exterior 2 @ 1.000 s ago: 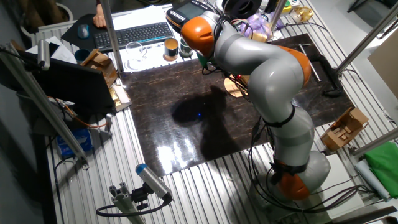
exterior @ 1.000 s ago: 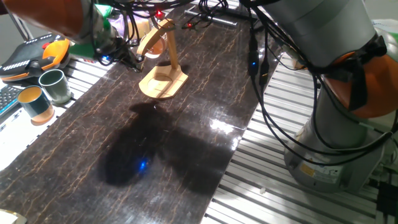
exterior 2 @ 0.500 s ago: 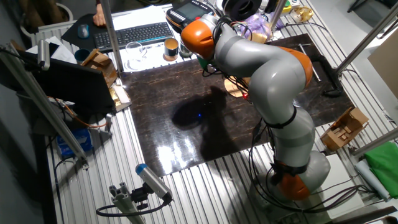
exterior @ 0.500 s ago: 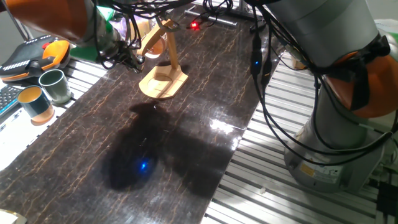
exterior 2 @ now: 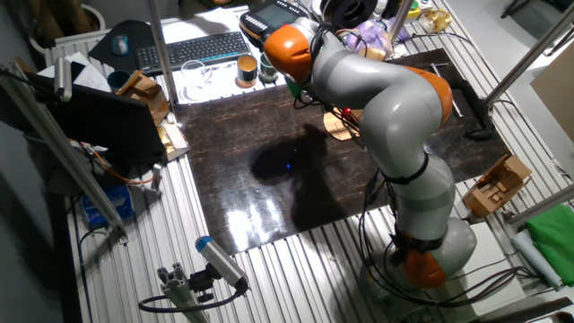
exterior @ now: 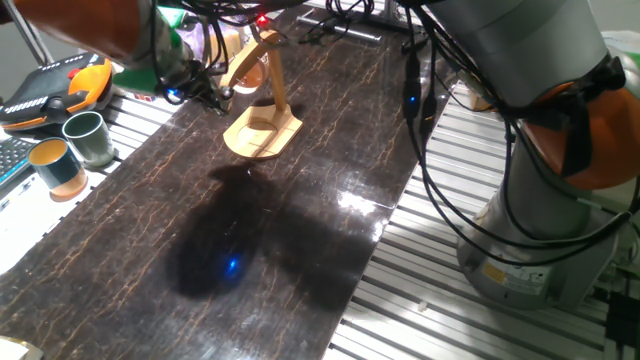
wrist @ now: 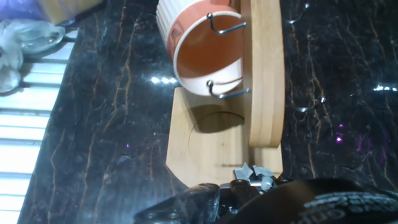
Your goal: Take the cup off the cup rack
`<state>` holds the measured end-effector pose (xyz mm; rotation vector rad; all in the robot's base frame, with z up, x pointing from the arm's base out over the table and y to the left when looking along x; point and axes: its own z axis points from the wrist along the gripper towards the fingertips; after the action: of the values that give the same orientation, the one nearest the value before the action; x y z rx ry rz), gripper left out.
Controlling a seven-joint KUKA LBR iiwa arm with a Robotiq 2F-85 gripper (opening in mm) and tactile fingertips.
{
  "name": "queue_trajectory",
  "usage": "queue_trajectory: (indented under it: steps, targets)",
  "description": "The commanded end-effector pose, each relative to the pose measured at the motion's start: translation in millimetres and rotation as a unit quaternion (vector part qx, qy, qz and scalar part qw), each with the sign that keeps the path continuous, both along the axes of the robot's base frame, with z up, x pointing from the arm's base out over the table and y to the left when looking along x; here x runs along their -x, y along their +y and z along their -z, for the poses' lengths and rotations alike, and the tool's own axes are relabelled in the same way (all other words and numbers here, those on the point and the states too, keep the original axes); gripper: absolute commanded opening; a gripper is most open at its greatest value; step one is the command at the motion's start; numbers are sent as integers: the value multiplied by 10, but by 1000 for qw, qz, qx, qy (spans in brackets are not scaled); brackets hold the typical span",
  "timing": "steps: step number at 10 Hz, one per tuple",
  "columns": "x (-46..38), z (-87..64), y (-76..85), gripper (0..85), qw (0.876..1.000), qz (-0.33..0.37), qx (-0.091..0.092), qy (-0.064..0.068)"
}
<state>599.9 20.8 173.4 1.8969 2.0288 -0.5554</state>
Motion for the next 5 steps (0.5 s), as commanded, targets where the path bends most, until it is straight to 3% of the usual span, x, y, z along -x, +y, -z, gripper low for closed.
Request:
queue_trajectory:
  steps: [1, 2, 3, 4, 5]
  targets:
    - [4, 4, -15, 7, 1000, 4, -2, 9]
    - [12, 13, -49, 7, 1000, 5, -9, 18]
    - [8, 3, -40, 7, 999, 2, -27, 18]
    - [-4, 15, 6, 7, 999, 9, -31, 11]
    - [-7, 17, 41, 7, 1000, 9, -18, 9]
